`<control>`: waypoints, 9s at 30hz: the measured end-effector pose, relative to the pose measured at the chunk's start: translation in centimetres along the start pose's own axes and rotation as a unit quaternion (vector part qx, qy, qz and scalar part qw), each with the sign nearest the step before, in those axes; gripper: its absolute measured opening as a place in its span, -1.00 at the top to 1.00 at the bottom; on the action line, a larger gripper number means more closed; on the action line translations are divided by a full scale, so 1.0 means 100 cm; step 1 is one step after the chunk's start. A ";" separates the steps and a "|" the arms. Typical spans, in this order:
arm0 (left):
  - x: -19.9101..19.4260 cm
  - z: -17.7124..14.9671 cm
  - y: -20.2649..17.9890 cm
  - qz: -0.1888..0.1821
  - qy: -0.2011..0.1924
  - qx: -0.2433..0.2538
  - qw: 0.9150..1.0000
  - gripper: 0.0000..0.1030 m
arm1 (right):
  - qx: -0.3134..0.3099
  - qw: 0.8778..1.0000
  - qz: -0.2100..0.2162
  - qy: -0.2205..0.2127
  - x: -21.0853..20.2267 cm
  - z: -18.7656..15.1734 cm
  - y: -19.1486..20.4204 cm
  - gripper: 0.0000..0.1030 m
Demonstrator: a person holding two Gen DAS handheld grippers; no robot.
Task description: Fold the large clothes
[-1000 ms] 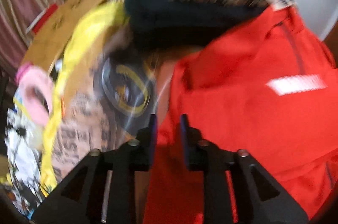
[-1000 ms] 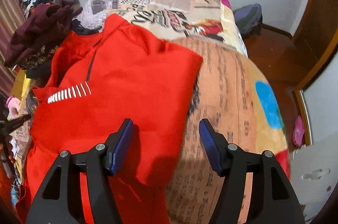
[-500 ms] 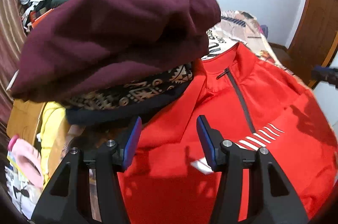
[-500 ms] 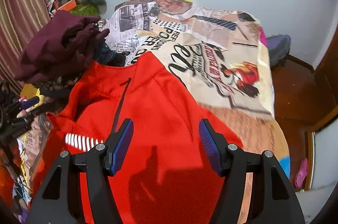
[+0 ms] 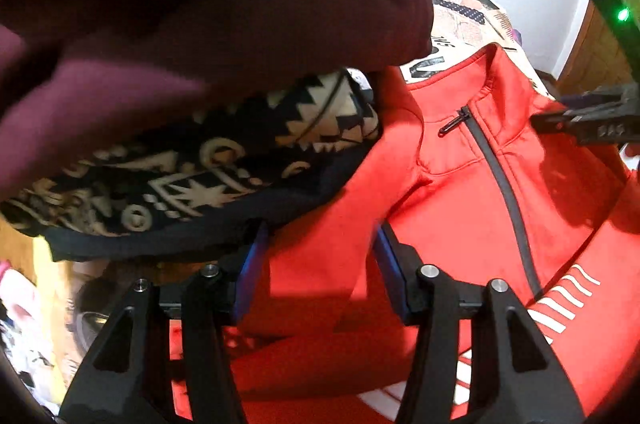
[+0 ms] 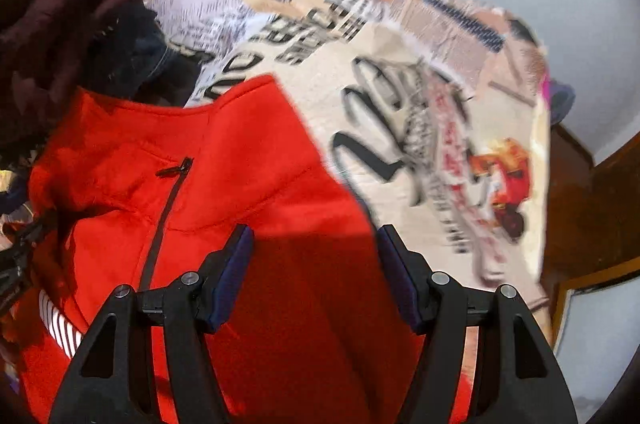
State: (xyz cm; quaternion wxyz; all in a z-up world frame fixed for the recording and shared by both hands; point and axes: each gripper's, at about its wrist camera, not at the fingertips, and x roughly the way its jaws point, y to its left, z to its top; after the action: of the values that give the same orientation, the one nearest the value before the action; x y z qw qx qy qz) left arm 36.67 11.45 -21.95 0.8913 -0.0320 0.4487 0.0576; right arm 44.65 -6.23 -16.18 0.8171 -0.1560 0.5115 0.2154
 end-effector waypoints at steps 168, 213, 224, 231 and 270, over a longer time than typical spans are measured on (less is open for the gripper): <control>-0.095 -0.002 -0.091 -0.095 0.018 0.153 0.983 -0.25 | 0.245 0.961 -0.029 -0.126 -0.206 -0.234 -0.124 -0.08; -0.084 -0.118 0.008 -0.225 0.128 0.031 0.965 0.87 | 0.366 0.928 -0.021 -0.060 -0.179 -0.362 -0.049 0.03; -0.121 -0.090 -0.022 -0.242 0.074 0.069 0.965 0.88 | 0.378 0.924 0.035 -0.051 -0.161 -0.365 -0.051 0.02; -0.145 -0.062 -0.030 -0.256 0.039 0.070 0.963 0.88 | 0.376 0.921 0.046 -0.093 -0.168 -0.349 -0.055 0.76; -0.020 0.149 -0.095 -0.115 -0.030 0.052 0.992 -0.01 | 0.398 0.898 0.061 -0.180 -0.144 -0.158 -0.217 0.61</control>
State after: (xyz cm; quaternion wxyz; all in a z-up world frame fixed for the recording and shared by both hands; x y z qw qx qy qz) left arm 48.59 3.55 -11.47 0.9053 -0.0358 0.4179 -0.0679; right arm 38.11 -35.14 -9.16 0.8744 0.2549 0.4075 0.0672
